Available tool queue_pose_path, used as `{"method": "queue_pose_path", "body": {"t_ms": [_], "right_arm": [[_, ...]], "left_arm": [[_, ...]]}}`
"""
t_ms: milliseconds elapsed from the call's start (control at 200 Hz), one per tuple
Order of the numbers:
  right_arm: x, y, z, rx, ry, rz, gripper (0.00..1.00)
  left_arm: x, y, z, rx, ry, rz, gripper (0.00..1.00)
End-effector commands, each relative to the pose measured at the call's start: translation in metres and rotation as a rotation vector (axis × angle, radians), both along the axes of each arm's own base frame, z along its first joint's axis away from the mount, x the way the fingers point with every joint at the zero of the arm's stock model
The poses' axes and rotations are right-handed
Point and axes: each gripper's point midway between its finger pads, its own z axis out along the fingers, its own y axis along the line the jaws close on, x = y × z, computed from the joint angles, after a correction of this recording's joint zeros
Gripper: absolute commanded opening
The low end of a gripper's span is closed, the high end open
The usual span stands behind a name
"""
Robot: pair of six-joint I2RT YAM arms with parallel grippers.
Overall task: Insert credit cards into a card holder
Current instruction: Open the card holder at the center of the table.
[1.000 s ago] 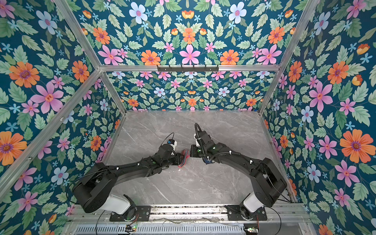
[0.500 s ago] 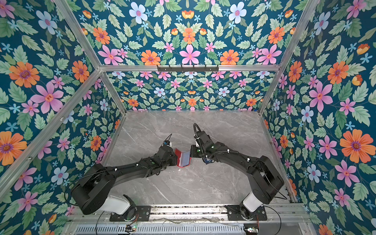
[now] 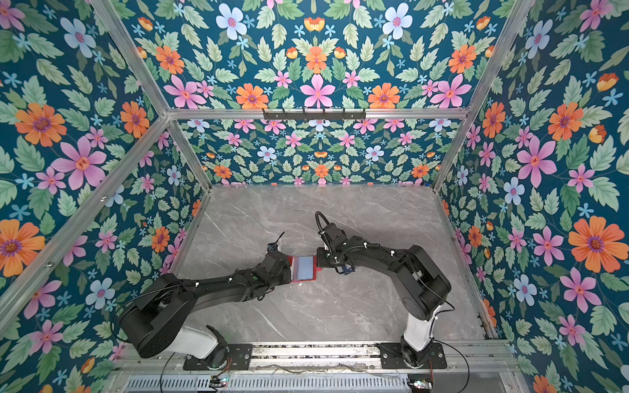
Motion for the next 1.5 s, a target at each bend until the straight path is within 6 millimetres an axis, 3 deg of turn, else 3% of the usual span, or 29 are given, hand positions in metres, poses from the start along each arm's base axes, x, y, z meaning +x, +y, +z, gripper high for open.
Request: {"method": "queue_pose_path", "body": {"t_ms": [0,315,505,680,790,930,1040,1220,1495], "right_arm": [[-0.001,-0.004,-0.004,-0.034,0.008,-0.001,0.00],[-0.002,-0.012,-0.006,-0.080,0.010,-0.004,0.00],[-0.002,-0.009,-0.002,-0.058,0.008,0.003,0.00],[-0.002,-0.004,0.001,-0.035,0.007,0.008,0.00],[-0.002,-0.002,0.002,-0.022,0.008,0.010,0.00],[-0.001,0.002,0.003,-0.005,0.011,0.009,0.00],[-0.001,0.001,0.004,-0.006,0.009,0.008,0.00],[-0.001,-0.002,0.008,-0.015,0.000,0.001,0.00],[0.002,-0.016,0.007,-0.095,-0.009,-0.028,0.00]], "left_arm": [[-0.002,0.013,-0.004,0.043,0.010,0.045,0.45],[0.009,0.029,0.030,0.120,-0.068,0.096,0.67],[0.016,0.036,0.059,0.176,-0.130,0.090,0.67],[0.025,0.018,0.091,0.175,-0.194,-0.024,0.66],[0.027,-0.006,0.102,0.128,-0.214,-0.146,0.65],[0.024,-0.033,0.096,0.052,-0.182,-0.255,0.64],[0.019,-0.044,0.072,0.054,-0.100,-0.306,0.65],[0.018,-0.038,0.035,0.145,0.014,-0.298,0.64],[0.024,0.007,0.029,0.305,0.008,-0.108,0.54]]}}
